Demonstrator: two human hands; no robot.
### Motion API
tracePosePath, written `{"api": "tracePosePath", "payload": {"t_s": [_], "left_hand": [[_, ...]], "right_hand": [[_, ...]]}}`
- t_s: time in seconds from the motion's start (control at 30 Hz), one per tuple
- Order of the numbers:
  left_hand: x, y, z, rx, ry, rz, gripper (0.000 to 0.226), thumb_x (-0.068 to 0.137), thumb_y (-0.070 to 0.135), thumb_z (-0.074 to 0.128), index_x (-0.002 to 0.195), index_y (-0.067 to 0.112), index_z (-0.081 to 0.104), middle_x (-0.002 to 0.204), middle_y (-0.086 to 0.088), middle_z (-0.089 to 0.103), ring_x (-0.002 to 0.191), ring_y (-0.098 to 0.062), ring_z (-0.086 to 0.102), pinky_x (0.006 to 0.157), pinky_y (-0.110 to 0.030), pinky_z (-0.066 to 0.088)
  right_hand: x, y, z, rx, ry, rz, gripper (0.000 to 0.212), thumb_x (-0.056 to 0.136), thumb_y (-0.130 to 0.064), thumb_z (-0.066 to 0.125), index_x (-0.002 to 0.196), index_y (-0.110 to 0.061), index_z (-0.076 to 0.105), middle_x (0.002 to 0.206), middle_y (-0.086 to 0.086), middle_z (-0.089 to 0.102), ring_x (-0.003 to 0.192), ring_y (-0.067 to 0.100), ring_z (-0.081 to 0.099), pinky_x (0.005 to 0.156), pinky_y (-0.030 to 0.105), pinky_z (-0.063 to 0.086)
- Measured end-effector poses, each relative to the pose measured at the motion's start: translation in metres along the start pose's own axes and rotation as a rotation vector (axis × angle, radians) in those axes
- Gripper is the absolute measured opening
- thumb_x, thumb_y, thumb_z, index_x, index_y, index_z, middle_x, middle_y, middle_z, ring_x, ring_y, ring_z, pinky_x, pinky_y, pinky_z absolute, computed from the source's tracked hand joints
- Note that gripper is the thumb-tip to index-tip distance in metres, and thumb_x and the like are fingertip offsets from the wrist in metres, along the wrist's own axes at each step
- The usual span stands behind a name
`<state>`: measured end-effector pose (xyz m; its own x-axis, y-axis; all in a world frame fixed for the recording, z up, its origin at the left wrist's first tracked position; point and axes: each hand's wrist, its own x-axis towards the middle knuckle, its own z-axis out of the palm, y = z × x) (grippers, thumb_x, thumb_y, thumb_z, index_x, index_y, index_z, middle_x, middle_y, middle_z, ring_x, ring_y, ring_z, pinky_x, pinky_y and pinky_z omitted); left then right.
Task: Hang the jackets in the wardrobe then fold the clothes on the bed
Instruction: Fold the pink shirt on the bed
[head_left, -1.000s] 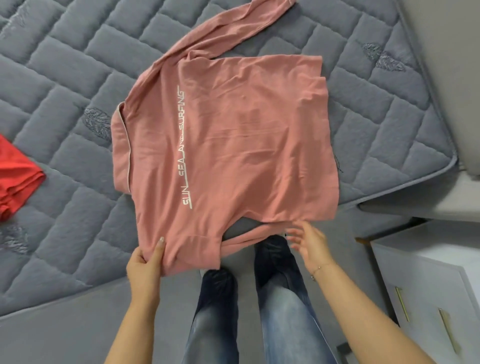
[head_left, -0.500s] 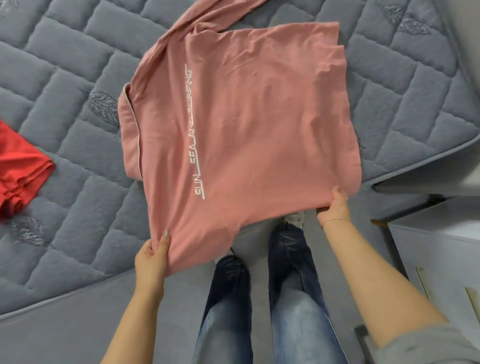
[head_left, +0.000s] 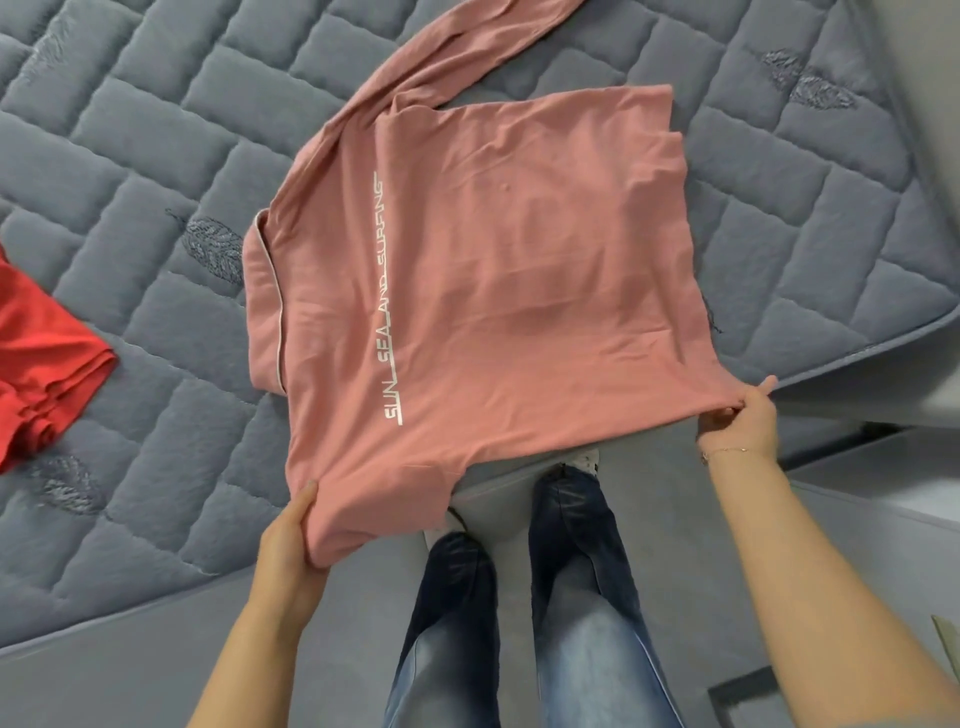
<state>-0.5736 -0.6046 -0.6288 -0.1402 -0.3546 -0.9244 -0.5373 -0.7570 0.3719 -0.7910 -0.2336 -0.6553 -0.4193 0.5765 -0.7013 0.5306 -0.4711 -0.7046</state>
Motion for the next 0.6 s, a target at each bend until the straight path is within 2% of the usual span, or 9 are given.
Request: {"api": "tracePosePath", "payload": {"t_s": [0.07,0.2,0.3,0.37,0.4,0.47,0.5,0.53,0.6], "left_hand": [[-0.008,0.015,0.01,-0.129,-0.121,-0.062,0.038,0.097,0.029,0.055,0.131,0.012,0.057,0.119,-0.009,0.07,0.102,-0.024,0.071,0.067,-0.039,0.061],[-0.014,0.062,0.037,-0.322,-0.257,-0.117,0.042,0.096,0.028,0.054,0.134,0.011,0.057,0.121,-0.013,0.069,0.103,-0.021,0.07,0.071,-0.034,0.062],[-0.008,0.114,0.068,-0.503,-0.403,-0.051,0.07,0.064,0.008,0.083,0.13,0.006,0.06,0.115,-0.01,0.07,0.093,-0.014,0.071,0.068,-0.022,0.06],[0.003,0.14,0.092,-0.58,-0.437,0.061,0.085,0.038,-0.001,0.094,0.118,0.005,0.066,0.102,-0.002,0.071,0.082,-0.004,0.066,0.07,-0.011,0.054],[0.011,0.147,0.104,-0.602,-0.389,0.102,0.082,0.037,-0.004,0.095,0.114,0.003,0.066,0.097,-0.004,0.071,0.083,-0.006,0.065,0.075,-0.014,0.054],[0.029,0.143,0.12,-0.564,-0.183,0.144,0.058,0.078,-0.002,0.077,0.13,0.0,0.052,0.12,-0.012,0.065,0.109,-0.018,0.064,0.096,-0.025,0.051],[0.033,0.136,0.125,-0.392,-0.072,0.198,0.049,0.095,0.006,0.059,0.14,0.0,0.043,0.132,-0.011,0.058,0.119,-0.018,0.06,0.101,-0.025,0.048],[0.032,0.124,0.131,-0.182,0.016,0.295,0.046,0.1,0.009,0.049,0.144,-0.001,0.038,0.132,-0.009,0.055,0.117,-0.013,0.059,0.099,-0.02,0.047],[0.027,0.095,0.142,0.076,0.242,0.537,0.04,0.096,0.006,0.053,0.136,0.003,0.046,0.119,-0.004,0.055,0.097,-0.006,0.059,0.085,-0.013,0.048]], "right_hand": [[0.001,-0.013,0.004,-0.004,0.069,-0.042,0.023,0.091,-0.004,0.047,0.076,-0.021,0.051,0.052,-0.006,0.053,0.044,0.001,0.059,0.054,0.017,0.051],[0.003,-0.047,0.036,-0.056,-0.184,-0.002,0.019,0.087,-0.004,0.046,0.07,-0.013,0.049,0.052,-0.001,0.063,0.06,0.014,0.071,0.062,0.026,0.057],[0.014,-0.071,0.08,-0.17,-0.354,0.049,0.023,0.092,-0.009,0.048,0.07,-0.016,0.049,0.054,-0.003,0.066,0.061,0.012,0.071,0.06,0.024,0.057],[0.028,-0.08,0.109,-0.183,-0.481,0.095,0.021,0.095,-0.012,0.048,0.075,-0.016,0.053,0.066,0.0,0.071,0.07,0.013,0.072,0.068,0.026,0.058],[0.034,-0.081,0.119,-0.19,-0.548,0.125,0.019,0.097,-0.014,0.046,0.082,-0.015,0.057,0.079,0.002,0.073,0.08,0.014,0.071,0.077,0.027,0.057],[0.047,-0.077,0.125,-0.262,-0.617,0.168,0.017,0.101,-0.018,0.044,0.095,-0.016,0.06,0.102,0.004,0.069,0.1,0.016,0.064,0.094,0.03,0.05],[0.052,-0.072,0.121,-0.314,-0.593,0.159,0.016,0.101,-0.017,0.044,0.096,-0.015,0.06,0.105,0.006,0.066,0.104,0.018,0.062,0.094,0.03,0.049],[0.056,-0.066,0.113,-0.351,-0.534,0.137,0.015,0.1,-0.013,0.046,0.095,-0.014,0.059,0.102,0.007,0.065,0.103,0.021,0.06,0.09,0.029,0.05],[0.059,-0.053,0.089,-0.403,-0.375,0.081,0.015,0.097,-0.007,0.048,0.089,-0.012,0.059,0.091,0.01,0.064,0.098,0.026,0.059,0.075,0.025,0.053]]}}
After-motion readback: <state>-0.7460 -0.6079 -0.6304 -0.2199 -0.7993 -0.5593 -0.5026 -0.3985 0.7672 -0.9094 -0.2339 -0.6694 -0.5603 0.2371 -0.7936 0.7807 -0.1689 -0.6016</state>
